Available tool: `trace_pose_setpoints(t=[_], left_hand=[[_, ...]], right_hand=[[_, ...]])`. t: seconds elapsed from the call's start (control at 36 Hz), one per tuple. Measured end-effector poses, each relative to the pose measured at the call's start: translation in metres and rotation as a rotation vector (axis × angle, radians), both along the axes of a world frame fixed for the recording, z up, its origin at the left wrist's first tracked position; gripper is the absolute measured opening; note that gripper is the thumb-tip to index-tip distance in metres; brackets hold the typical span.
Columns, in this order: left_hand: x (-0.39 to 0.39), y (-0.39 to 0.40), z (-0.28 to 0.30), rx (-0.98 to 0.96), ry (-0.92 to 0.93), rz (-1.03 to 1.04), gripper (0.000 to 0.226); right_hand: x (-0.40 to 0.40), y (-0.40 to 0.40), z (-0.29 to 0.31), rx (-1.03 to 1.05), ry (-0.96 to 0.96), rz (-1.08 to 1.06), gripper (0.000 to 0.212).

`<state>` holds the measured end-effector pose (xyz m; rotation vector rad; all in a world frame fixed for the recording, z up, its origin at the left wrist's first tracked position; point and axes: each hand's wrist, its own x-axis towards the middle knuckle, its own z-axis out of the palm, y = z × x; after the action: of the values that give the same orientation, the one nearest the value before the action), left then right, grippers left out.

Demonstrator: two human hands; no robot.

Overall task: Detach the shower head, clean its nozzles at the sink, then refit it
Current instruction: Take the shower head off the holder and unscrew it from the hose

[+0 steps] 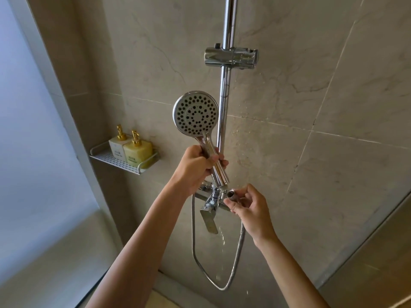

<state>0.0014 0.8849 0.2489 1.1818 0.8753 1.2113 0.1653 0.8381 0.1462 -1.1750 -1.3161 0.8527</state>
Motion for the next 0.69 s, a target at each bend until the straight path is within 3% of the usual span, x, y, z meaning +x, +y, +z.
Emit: trace_pose_setpoints(t=[0.28, 0.44, 0.69], left_hand=[[-0.032, 0.000, -0.017, -0.008, -0.018, 0.007, 0.023], [-0.052, 0.010, -0.022, -0.002, -0.013, -0.045, 0.022], [-0.082, 0.025, -0.025, -0.003, 0.006, -0.143, 0.023]], right_hand=[[-0.004, 0.005, 0.002, -0.013, -0.140, 0.077, 0.028], [-0.014, 0.015, 0.014, 0.065, -0.386, 0.070, 0.037], [-0.036, 0.024, 0.021, 0.134, -0.634, 0.026, 0.033]])
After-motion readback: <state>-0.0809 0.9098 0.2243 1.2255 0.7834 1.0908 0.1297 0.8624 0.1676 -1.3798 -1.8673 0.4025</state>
